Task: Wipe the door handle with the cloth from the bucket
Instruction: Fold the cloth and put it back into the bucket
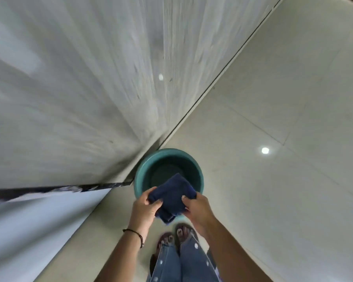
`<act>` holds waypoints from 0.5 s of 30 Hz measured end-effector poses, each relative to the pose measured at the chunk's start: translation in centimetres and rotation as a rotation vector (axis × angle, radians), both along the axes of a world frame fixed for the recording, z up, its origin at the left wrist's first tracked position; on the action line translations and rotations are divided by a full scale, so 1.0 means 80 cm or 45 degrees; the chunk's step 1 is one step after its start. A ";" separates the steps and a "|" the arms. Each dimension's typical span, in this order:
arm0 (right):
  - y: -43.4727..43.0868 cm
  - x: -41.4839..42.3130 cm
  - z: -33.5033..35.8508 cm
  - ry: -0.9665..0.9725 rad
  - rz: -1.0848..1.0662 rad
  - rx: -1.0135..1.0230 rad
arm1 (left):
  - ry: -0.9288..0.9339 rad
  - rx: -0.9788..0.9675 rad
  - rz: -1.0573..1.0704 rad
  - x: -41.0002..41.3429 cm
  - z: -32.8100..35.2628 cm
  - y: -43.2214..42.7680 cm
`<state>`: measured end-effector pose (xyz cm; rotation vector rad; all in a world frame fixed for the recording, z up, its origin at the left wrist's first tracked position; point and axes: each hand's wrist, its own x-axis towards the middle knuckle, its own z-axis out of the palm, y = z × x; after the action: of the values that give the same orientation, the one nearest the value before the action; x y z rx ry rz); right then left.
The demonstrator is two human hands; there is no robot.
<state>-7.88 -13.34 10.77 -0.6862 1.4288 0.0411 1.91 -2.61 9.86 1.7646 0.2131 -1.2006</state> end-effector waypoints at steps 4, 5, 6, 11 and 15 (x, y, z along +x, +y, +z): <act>-0.028 0.039 -0.176 0.097 -0.023 0.046 | -0.053 0.172 -0.138 0.043 -0.172 -0.040; -0.033 0.050 -0.215 0.145 -0.011 0.016 | -0.067 0.216 -0.153 0.047 -0.213 -0.049; -0.036 0.061 -0.251 0.190 -0.002 -0.003 | -0.092 0.257 -0.160 0.050 -0.252 -0.059; -0.034 0.099 -0.372 0.311 0.119 0.017 | -0.128 0.523 -0.119 0.054 -0.364 -0.095; -0.026 0.106 -0.410 0.328 0.028 0.075 | 0.020 0.634 -0.161 0.051 -0.389 -0.090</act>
<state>0.61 -15.45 -22.02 -0.6654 1.6598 0.1944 6.00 -9.79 -21.25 2.2247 0.4461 -1.3309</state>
